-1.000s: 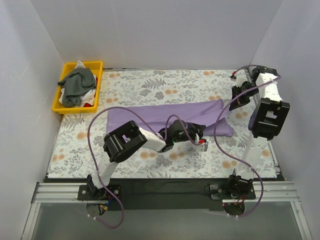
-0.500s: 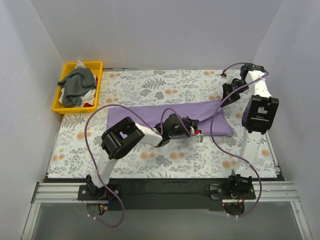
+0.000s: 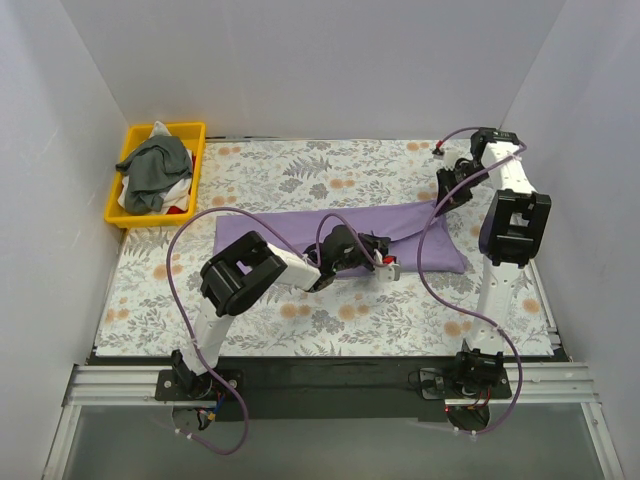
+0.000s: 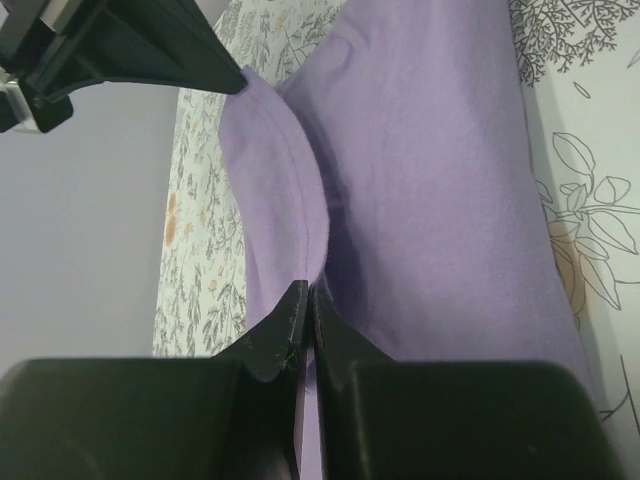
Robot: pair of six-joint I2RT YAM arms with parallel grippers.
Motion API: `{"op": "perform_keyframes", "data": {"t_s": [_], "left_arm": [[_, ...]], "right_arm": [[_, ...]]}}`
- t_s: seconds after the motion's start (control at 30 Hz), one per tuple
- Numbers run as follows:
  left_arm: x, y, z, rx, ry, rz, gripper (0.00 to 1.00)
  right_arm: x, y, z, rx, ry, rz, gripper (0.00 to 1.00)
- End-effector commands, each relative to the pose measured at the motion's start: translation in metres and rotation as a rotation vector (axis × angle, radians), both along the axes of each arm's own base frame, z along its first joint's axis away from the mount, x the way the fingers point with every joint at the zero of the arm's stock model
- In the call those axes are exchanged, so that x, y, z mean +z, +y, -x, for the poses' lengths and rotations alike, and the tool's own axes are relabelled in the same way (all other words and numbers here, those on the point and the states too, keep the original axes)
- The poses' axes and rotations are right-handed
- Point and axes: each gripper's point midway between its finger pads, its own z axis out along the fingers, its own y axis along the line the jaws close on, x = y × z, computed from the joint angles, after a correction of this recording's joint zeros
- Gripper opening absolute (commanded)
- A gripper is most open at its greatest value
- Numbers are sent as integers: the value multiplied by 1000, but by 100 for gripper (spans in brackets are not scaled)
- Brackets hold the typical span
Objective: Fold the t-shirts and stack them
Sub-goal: Fold the tshirt
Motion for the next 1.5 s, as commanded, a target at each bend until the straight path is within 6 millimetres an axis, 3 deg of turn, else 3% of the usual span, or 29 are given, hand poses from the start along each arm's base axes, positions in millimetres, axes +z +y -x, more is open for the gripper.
{"op": "perform_keyframes", "data": {"t_s": [0.0, 0.17, 0.3, 0.37, 0.43, 0.5, 0.53, 0.6, 0.63, 0.67, 0.7, 0.73, 0.77, 0.8, 0.83, 0.87, 0.9, 1.0, 1.03, 1.07, 1.33, 1.47], "left_arm": [[5, 2, 3, -18, 3, 12, 0], [-8, 6, 2, -17, 22, -14, 2], [-17, 7, 2, -20, 60, -41, 15], [-17, 8, 0, -16, 84, -45, 24], [-15, 11, 3, -17, 145, -51, 26], [12, 10, 11, -24, 223, 10, 28], [30, 15, 18, -26, 266, 20, 29], [50, 22, 25, -29, 349, 48, 30], [50, 30, 31, 4, 472, 48, 31], [79, 33, 28, 18, 501, 96, 32], [88, 45, 18, 63, 557, 116, 34], [81, 58, 17, 118, 648, 81, 34], [102, 62, 12, 155, 710, 128, 34], [106, 77, -1, 207, 754, 142, 34], [103, 90, 2, 251, 823, 113, 34], [109, 96, -1, 275, 864, 126, 34], [109, 106, -5, 303, 885, 124, 34], [111, 126, -6, 395, 955, 139, 31], [110, 133, -5, 419, 987, 141, 29], [111, 136, -5, 435, 1013, 151, 29], [96, 183, 0, 576, 1198, 209, 28], [88, 201, 1, 632, 1211, 219, 27]], "right_arm": [[-2, -4, 11, -6, 24, 29, 1], [-18, -5, 12, -21, 49, 38, 1], [-27, -1, 13, -10, 65, 39, 1], [-28, -1, 14, -9, 66, 45, 13], [-22, -3, 11, -7, 46, 57, 19], [-15, -8, 9, 1, 17, 84, 28], [-1, -9, 6, 5, -24, 88, 30], [18, -8, 5, 20, -79, 60, 41], [36, -8, 5, 21, -127, 66, 43], [42, -8, 6, 24, -146, 67, 43], [50, -8, 8, 25, -164, 70, 43], [64, -6, 12, 26, -200, 75, 43], [59, -5, 20, 30, -185, 82, 42], [57, -4, 27, 36, -180, 93, 40], [63, 3, 31, 53, -209, 107, 38], [51, 5, 43, 64, -173, 122, 36], [54, 9, 46, 66, -189, 132, 34], [46, 19, 45, 68, -204, 163, 26], [43, 39, 47, 101, -196, 156, 24], [41, 45, 47, 106, -192, 150, 21], [1, 91, 37, 136, -136, 156, 21], [-22, 97, 21, 117, -135, 198, 22]]}}
